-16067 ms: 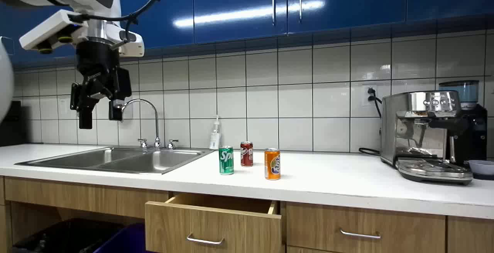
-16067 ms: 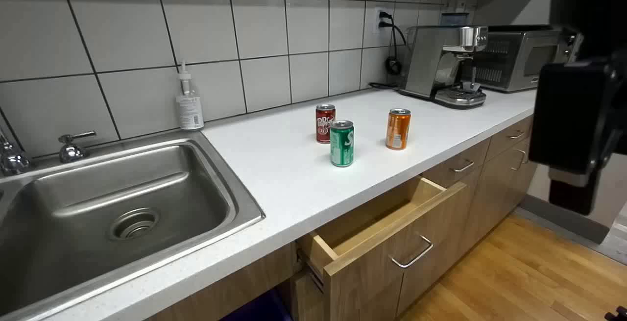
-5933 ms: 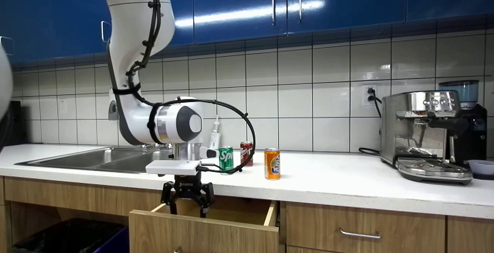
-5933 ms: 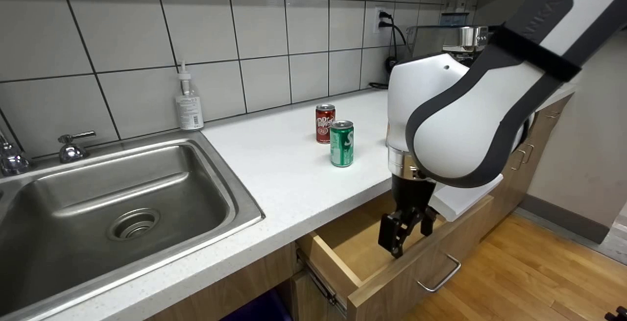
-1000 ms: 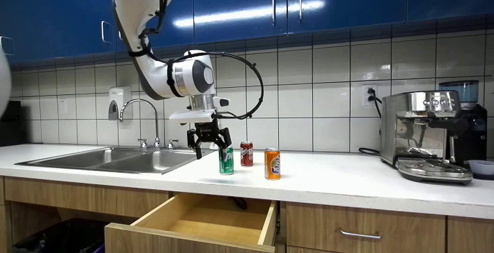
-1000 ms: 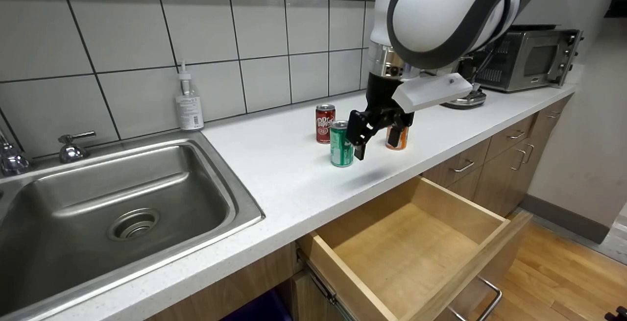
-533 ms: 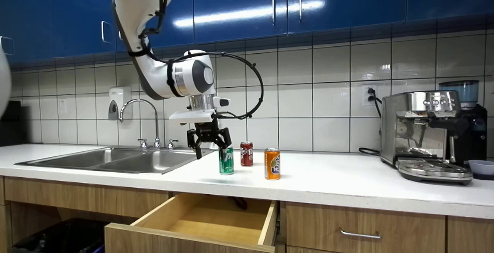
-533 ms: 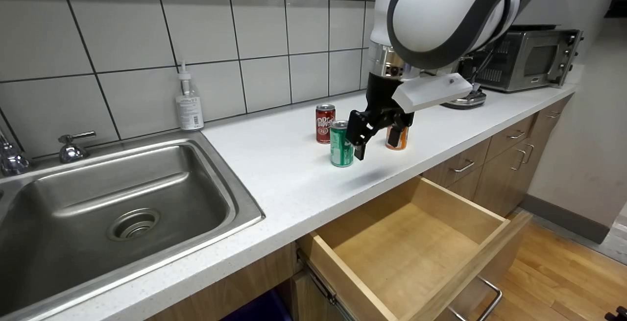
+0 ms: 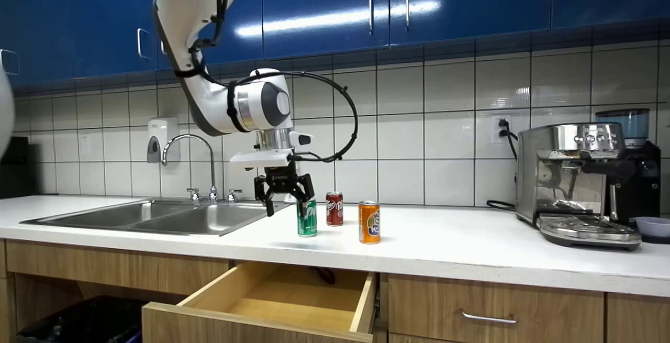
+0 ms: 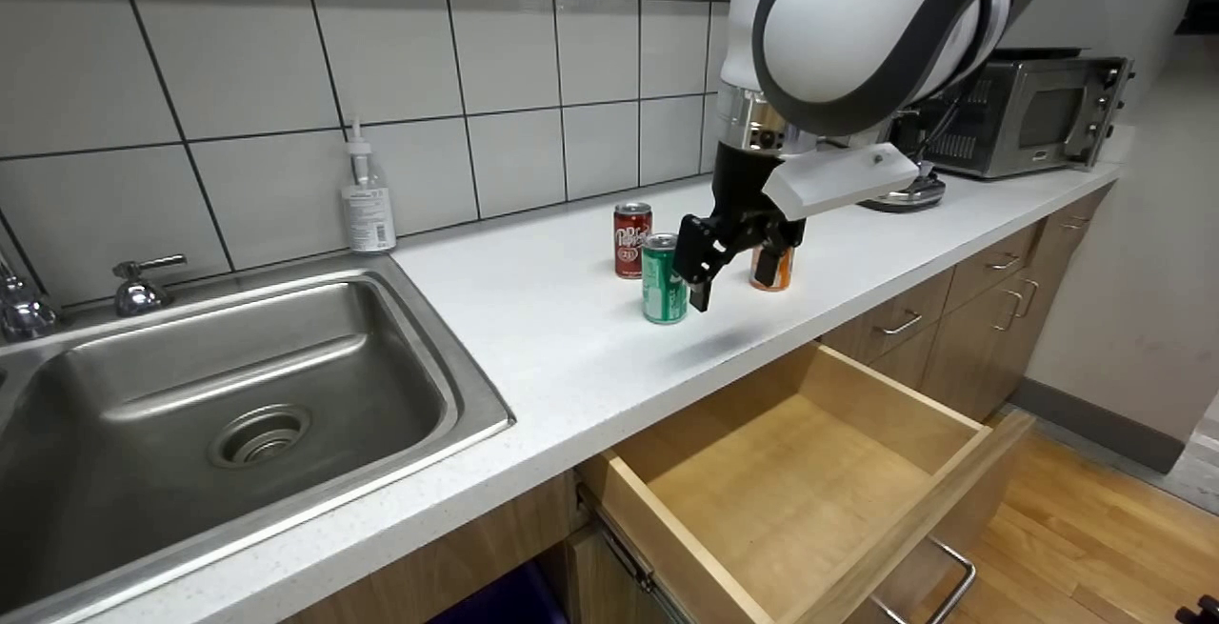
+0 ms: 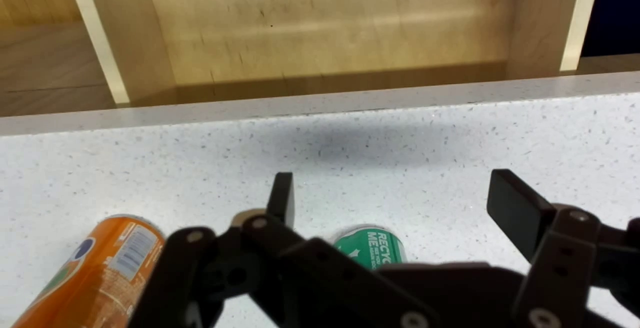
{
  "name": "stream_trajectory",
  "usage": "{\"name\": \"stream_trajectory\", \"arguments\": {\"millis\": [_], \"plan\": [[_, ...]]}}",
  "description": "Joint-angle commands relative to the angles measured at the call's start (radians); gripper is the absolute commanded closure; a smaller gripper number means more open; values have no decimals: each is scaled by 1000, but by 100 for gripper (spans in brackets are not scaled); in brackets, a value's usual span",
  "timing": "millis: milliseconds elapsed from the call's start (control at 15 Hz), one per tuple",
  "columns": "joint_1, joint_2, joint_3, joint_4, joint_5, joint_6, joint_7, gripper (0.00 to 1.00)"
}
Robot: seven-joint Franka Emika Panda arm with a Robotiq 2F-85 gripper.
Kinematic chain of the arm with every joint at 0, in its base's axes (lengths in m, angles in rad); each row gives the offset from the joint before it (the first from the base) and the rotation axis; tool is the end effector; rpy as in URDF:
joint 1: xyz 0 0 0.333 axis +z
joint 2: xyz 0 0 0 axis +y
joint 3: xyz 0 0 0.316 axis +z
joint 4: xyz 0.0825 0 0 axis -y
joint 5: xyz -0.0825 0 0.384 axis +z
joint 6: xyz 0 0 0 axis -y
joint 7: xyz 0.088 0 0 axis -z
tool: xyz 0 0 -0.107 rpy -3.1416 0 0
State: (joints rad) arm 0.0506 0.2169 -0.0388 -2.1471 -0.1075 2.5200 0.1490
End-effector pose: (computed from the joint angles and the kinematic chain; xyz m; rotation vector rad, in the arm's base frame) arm 0.5802 0.0082 0.3161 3.0658 -0.0814 0.2481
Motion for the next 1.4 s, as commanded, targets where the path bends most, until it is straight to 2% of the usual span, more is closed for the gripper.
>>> {"name": "stream_trajectory", "arguments": {"millis": [0,1333], "plan": [[-14,27,1,38,5,13,-6,0],[-36,210,10,276,66,71,-38,0]]}}
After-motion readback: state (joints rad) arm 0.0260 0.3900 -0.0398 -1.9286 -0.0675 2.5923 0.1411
